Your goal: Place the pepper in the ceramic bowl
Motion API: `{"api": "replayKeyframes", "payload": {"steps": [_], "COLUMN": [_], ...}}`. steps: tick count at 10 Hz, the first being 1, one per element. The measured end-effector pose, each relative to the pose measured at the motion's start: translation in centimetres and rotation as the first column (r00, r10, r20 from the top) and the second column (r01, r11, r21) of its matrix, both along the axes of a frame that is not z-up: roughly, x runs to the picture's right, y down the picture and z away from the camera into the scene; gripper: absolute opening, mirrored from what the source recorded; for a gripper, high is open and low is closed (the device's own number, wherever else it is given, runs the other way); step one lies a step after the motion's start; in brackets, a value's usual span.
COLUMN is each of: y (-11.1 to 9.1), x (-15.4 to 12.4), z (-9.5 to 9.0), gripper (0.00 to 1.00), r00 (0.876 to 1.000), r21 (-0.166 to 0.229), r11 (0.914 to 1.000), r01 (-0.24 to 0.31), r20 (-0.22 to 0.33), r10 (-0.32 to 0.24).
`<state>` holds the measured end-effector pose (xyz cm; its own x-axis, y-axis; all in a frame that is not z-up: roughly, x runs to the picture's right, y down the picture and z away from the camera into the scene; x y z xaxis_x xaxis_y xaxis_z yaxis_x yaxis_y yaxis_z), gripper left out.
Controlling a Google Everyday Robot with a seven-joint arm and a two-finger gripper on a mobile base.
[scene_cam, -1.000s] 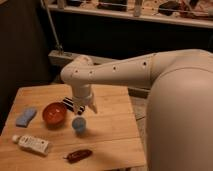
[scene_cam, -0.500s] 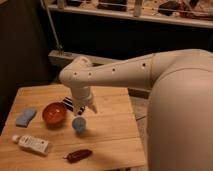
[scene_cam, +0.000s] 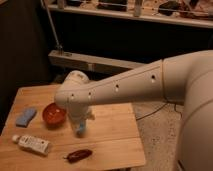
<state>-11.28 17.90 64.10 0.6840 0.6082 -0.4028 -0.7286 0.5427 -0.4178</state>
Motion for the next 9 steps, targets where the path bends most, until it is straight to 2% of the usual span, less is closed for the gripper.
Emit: {"api": "replayKeyframes", "payload": {"steps": [2,5,7,9], "y": [3.7,8.7,10.5,11.2], "x": [-0.5,-1.6,-2.3,-3.0], "z": [-1.3,-1.4,-1.0,0.0], "gripper": [0.65,0.65,0.65,0.65], "r00": [0.993,0.977,0.966,0.963], "r21": [-0.024,-0.086,-0.102,-0.088], "r11": [0.9957,0.9813,0.9733,0.9732], "r01": [0.090,0.172,0.206,0.213], "r20": [0.075,0.145,0.181,0.190], "r10": [-0.088,-0.158,-0.185,-0.193]}}
